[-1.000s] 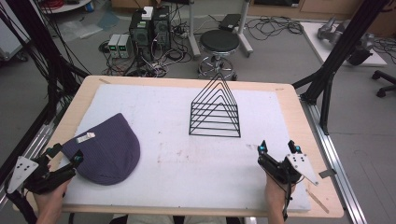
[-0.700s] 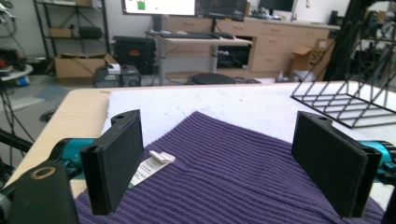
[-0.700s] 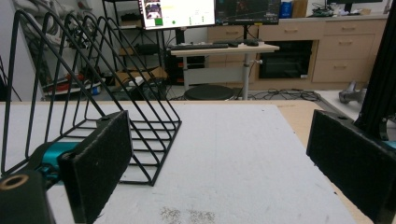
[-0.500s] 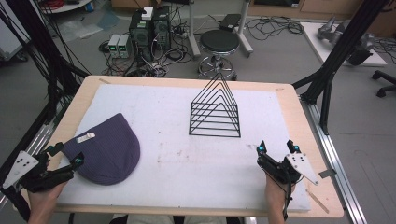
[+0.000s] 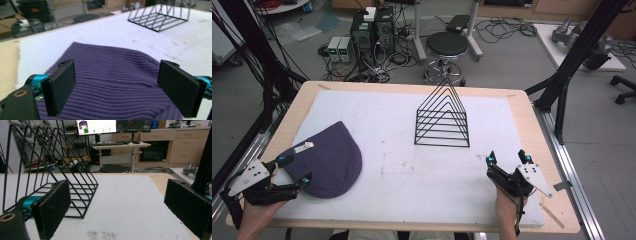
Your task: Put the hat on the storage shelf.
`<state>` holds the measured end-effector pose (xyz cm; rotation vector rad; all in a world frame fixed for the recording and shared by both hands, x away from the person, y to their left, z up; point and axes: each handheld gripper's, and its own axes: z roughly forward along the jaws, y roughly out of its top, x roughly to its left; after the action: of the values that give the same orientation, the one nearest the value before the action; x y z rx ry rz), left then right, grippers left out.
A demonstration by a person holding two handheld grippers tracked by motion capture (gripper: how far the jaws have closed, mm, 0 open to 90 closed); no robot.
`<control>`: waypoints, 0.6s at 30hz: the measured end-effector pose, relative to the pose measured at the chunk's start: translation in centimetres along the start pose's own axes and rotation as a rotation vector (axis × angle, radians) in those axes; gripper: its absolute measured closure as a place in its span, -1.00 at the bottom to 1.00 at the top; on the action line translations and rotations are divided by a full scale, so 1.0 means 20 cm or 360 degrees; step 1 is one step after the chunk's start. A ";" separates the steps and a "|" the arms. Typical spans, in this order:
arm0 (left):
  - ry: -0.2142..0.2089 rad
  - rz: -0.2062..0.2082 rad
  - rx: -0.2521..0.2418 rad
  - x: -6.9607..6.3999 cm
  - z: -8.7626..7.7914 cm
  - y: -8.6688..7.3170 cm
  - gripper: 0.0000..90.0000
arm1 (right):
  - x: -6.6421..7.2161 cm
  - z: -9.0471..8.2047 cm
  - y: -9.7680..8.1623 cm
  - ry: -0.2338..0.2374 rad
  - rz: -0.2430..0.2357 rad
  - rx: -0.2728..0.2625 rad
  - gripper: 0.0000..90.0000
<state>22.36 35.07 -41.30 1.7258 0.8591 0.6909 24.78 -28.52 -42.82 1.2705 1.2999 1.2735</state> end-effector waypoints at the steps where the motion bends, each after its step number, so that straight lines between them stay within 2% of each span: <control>1: -0.0016 0.0004 0.0017 0.00 0.00 0.00 -0.66 | 0.00 0.00 0.00 0.0002 -0.0003 -0.0003 -0.86; 3: -0.0040 0.0031 0.0087 0.00 0.01 0.00 -0.67 | 0.00 0.00 0.00 0.0002 0.0007 0.0005 -0.86; 6: -0.0061 0.0037 0.0121 0.00 0.02 -0.01 -0.67 | 0.00 0.00 0.00 0.0008 0.0001 0.0008 -0.86; 7: -0.0093 0.0042 0.0154 0.00 0.02 -0.01 -0.67 | 0.00 0.00 0.00 0.0010 -0.0007 0.0004 -0.86; 8: -0.0093 0.0042 0.0154 0.00 0.02 -0.01 -0.67 | 0.00 0.00 0.00 0.0010 -0.0007 0.0004 -0.86; 14: -0.0215 0.0024 0.0237 0.01 0.01 -0.02 -0.67 | 0.01 0.01 0.00 0.0020 -0.0012 0.0012 -0.86; 18: -0.0238 0.0036 0.0264 0.01 0.02 -0.03 -0.67 | 0.01 0.01 0.00 0.0035 -0.0013 0.0019 -0.86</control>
<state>22.70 35.17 -42.04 1.9119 0.8123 0.5095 24.91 -28.24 -42.88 1.2614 1.3284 1.2789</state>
